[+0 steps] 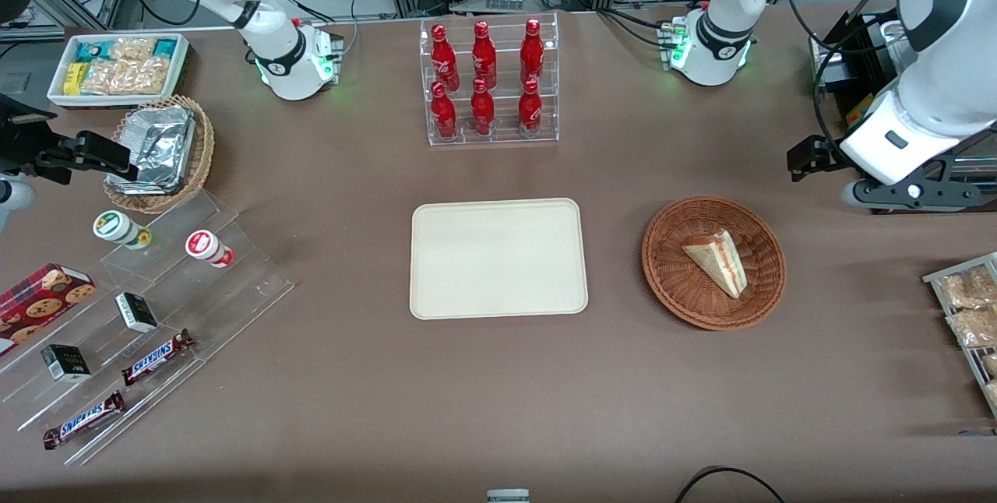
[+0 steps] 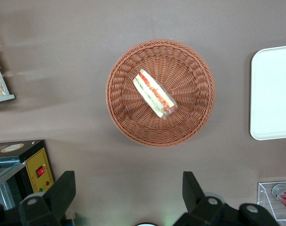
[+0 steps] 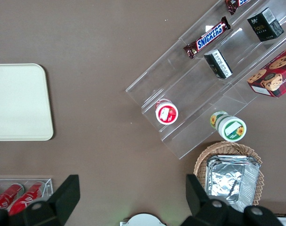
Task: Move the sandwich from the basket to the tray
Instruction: 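Move the left gripper down over the wrapped sandwich in the wicker basket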
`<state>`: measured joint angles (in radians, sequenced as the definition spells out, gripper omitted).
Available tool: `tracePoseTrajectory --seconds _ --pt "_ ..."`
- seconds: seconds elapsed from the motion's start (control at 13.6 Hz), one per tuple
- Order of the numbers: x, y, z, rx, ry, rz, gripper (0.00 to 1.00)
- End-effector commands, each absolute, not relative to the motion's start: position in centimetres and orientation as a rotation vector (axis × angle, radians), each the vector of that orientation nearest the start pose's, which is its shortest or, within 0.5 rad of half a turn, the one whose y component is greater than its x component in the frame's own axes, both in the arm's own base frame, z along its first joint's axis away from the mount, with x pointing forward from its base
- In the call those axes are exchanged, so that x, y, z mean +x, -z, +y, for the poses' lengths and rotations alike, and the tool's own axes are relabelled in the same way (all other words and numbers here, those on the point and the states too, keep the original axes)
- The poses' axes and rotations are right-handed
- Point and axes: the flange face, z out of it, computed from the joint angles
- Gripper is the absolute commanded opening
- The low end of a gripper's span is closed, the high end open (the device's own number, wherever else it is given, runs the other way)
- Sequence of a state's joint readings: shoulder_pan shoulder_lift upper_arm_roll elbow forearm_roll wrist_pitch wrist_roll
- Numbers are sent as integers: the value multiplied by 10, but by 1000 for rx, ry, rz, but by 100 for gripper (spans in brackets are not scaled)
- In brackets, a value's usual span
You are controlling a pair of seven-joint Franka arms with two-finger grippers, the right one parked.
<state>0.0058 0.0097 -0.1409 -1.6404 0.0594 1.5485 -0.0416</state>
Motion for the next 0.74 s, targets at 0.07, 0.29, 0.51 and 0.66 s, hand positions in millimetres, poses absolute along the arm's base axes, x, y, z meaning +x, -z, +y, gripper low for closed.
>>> tracePoseTrajectory --seconds 0.07,0.29,0.51,0.66 --pt "544 -601 -68 -3063 -154 163 100" --pt "549 -573 -69 -3065 -176 171 100" --pt "547 -523 -70 -3066 -233 170 100" --pt "545 -479 -69 -3069 -217 158 100"
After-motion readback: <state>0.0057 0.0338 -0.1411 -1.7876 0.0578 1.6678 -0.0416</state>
